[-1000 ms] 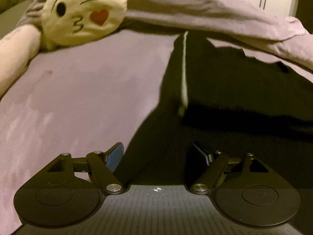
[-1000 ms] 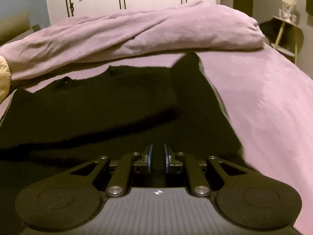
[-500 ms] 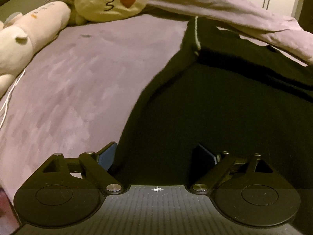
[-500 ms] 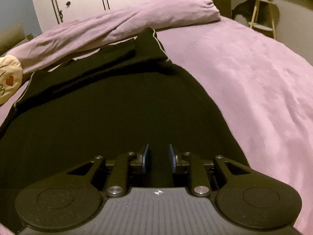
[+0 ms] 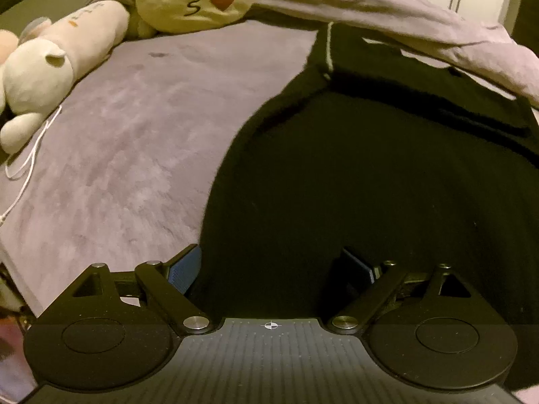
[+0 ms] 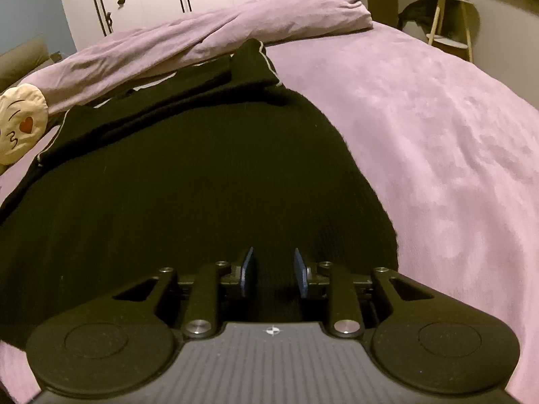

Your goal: Fold small clothes

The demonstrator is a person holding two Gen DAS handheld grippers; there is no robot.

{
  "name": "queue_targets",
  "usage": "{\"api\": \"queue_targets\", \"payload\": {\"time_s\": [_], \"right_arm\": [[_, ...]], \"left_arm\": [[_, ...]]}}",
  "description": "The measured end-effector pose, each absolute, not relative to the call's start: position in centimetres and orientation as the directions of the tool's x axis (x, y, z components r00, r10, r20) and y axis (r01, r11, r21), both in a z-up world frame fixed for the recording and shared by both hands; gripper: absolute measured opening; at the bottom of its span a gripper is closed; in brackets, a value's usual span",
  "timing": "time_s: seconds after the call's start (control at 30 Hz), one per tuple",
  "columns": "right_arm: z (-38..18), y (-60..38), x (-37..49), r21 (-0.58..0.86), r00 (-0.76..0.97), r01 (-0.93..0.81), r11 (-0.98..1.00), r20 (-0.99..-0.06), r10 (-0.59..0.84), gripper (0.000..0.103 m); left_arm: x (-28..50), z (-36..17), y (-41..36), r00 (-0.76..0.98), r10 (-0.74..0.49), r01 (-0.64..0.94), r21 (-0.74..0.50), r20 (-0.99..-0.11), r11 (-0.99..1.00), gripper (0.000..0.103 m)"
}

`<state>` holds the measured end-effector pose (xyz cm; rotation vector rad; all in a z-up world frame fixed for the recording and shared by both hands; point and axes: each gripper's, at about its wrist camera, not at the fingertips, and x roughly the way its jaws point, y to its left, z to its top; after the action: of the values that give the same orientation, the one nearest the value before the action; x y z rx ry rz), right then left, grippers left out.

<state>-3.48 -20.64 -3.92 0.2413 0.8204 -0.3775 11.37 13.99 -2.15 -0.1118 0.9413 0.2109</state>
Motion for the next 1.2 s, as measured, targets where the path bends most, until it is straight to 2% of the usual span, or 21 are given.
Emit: {"api": "queue_targets", "payload": {"time_s": [0.57, 0.67, 0.73, 0.83, 1.03, 1.2], "right_arm": [[-3.5, -20.2, -4.6, 0.044, 0.598, 0.409, 0.911, -0.767, -0.232, 0.033], [-2.4, -20.5, -5.5, 0.059, 0.613, 0.413, 0.909, -0.756, -0.230, 0.042], [-1.8, -20.7, -6.3, 0.039, 0.619, 0.424, 0.905, -0.741, -0.258, 0.056], [-1.4, -21.7, -7.7, 0.018, 0.617, 0.440, 0.898, -0.733, -0.287, 0.058], [-1.9, -24.7, -9.4, 0.064, 0.580, 0.508, 0.859, -0.763, -0.286, 0.058], [-2.6, -26.6, -9.8, 0.238, 0.637, 0.464, 0.854, -0.759, -0.135, 0.058]], "left_arm": [[10.3, -1.6, 13.2, 0.558, 0.105, -0.224, -0.028, -0.823, 0.974, 0.094], [9.1, -0.7, 14.6, 0.590, 0.090, -0.254, -0.078, -0.803, 0.964, 0.094], [8.3, -0.3, 15.9, 0.599, 0.100, -0.272, -0.085, -0.794, 0.958, 0.094], [7.5, -0.2, 17.7, 0.594, 0.132, -0.305, -0.070, -0.794, 0.950, 0.095], [7.2, -1.1, 20.4, 0.562, 0.097, -0.315, -0.104, -0.821, 0.944, 0.095], [7.4, -2.1, 21.4, 0.553, -0.016, -0.277, -0.202, -0.833, 0.939, 0.094]]}}
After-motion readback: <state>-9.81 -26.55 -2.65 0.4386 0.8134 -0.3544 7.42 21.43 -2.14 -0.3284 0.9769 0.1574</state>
